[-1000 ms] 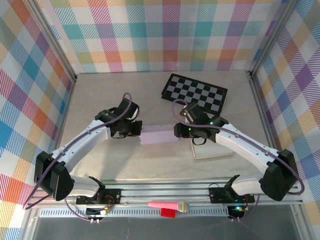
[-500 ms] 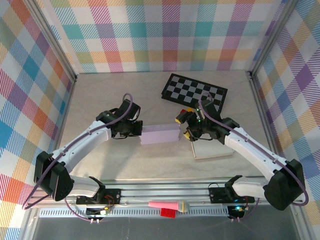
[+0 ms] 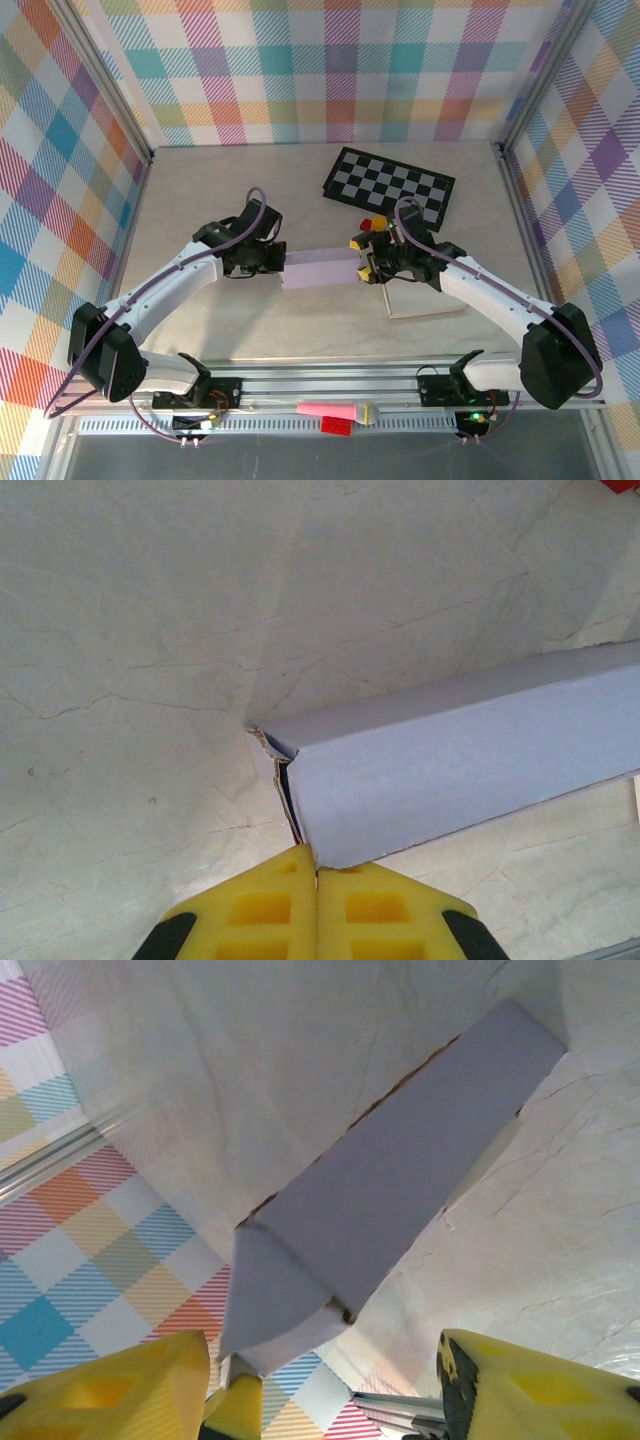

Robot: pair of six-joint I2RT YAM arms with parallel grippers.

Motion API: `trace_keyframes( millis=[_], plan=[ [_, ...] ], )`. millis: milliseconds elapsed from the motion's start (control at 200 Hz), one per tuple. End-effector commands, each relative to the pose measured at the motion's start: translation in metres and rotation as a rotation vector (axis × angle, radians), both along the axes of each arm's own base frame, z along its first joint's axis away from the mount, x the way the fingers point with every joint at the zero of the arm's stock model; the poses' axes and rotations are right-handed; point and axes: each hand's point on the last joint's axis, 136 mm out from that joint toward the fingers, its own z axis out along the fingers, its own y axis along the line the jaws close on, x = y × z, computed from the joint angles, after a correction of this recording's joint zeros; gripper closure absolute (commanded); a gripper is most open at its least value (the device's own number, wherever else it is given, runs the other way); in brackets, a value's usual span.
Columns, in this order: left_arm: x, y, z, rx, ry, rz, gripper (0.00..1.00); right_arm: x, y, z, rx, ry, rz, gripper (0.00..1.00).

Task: Fold the paper box

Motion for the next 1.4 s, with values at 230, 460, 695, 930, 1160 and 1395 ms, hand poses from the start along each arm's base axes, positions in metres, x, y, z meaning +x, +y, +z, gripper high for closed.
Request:
trace_keyframes(
  millis=[230,460,695,930,1160,1395],
  plan=[
    [-0.017,0.000,-0.015,0.026,0.087,-0.006,1.00,0.010,0.000,-0.003,0.021,-0.010,0.021,0.52],
    [-0.017,-0.004,-0.016,0.003,0.102,0.005,1.00,0.007,-0.004,-0.009,-0.002,0.004,0.023,0.58],
    [-0.015,-0.009,-0.012,-0.028,0.102,0.013,0.96,0.012,-0.003,-0.013,-0.016,-0.002,0.022,0.66],
    [-0.019,-0.009,0.021,-0.119,0.060,0.078,0.71,0.008,-0.003,-0.018,-0.033,0.026,0.034,0.70],
    [-0.005,0.009,0.045,-0.277,0.060,0.288,0.52,0.003,-0.007,-0.023,-0.052,0.045,0.037,0.71],
    [0.018,0.011,0.030,-0.480,0.139,0.415,0.54,0.006,-0.005,-0.021,-0.054,0.043,0.046,0.72]
  ],
)
